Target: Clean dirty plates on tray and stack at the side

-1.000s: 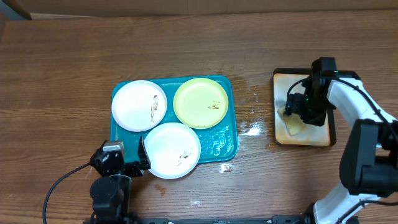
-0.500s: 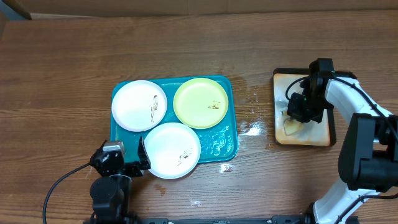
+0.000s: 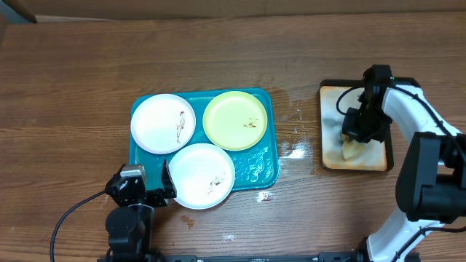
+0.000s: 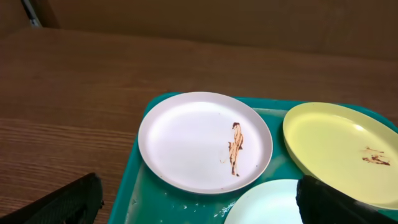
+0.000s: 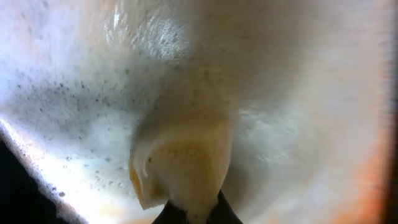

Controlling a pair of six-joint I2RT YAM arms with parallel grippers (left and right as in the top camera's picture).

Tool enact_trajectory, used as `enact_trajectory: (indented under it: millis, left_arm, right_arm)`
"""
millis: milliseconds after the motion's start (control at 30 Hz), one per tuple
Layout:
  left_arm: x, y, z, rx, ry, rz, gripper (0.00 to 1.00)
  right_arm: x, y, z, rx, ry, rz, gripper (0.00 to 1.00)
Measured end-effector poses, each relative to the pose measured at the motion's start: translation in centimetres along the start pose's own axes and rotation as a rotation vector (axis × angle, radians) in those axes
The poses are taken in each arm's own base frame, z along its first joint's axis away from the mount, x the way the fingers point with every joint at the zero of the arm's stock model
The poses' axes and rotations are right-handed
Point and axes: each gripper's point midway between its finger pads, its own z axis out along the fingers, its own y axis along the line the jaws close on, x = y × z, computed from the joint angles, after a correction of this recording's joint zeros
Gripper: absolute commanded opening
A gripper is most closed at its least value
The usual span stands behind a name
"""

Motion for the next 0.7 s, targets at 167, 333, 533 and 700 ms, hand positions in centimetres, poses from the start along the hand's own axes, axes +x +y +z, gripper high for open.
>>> enact_trajectory:
  millis: [167, 333, 533, 700]
  left_arm:
    - [0.0, 0.0, 0.0, 0.0, 0.0, 0.0, 1.0]
    - [0.0, 0.0, 0.0, 0.0, 0.0, 0.0, 1.0]
    - [0.0, 0.0, 0.0, 0.0, 0.0, 0.0, 1.0]
    - [0.0, 0.0, 0.0, 0.0, 0.0, 0.0, 1.0]
  right_arm:
    - [-1.5, -0.7, -2.6, 0.056, -0.04, 0.003, 0.04]
    - [-3.2, -2.3, -5.1, 0.163, -0.11, 0.026, 0.04]
    - [-3.9, -4.9, -6.2, 0.315, -0.163, 0.09, 0.04]
    - [-4.3, -5.8, -6.6, 0.366, -0.194, 0.108, 0.04]
